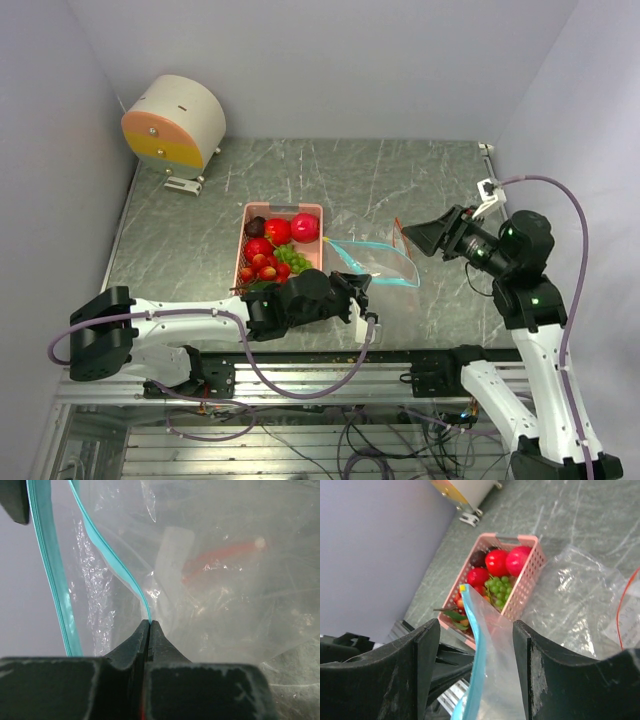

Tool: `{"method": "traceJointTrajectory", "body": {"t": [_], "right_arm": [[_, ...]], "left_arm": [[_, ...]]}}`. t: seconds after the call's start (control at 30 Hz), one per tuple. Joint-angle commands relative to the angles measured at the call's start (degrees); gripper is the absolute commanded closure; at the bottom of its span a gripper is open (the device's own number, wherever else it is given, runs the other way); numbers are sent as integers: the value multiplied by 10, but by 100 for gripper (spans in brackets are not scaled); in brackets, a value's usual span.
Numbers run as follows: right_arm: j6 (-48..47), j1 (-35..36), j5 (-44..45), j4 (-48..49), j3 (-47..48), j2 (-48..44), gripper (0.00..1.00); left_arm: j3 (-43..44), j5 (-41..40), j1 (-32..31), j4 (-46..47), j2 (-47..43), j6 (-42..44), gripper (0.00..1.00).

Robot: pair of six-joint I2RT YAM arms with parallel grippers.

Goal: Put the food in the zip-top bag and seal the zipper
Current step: Open the zipper of the food storage bag.

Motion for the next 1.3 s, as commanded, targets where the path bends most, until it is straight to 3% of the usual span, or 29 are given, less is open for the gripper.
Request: {"method": "traceJointTrajectory", "body": {"t": [0.0,0.13,0.53,0.67,0.9,1.27], "right_arm": [[-53,3,8,-92,23,34,40],[-111,3,26,-177,79,67,41],[-182,13,-4,-239,144,103,39],[-168,66,75,-238,138,126,39],[-121,237,253,-201,155,164,38],[-151,258,274,-210,125,171,38]], "left_arm": [[5,-1,-2,-12,3,-3,93],[13,2,-2,-12,12,0,93],[16,3,-2,-10,15,-2,93],[17,3,-2,-9,16,-2,93],[19,1,-2,-10,25,-5,93],[19,0,-2,-19,18,-3,93]]}}
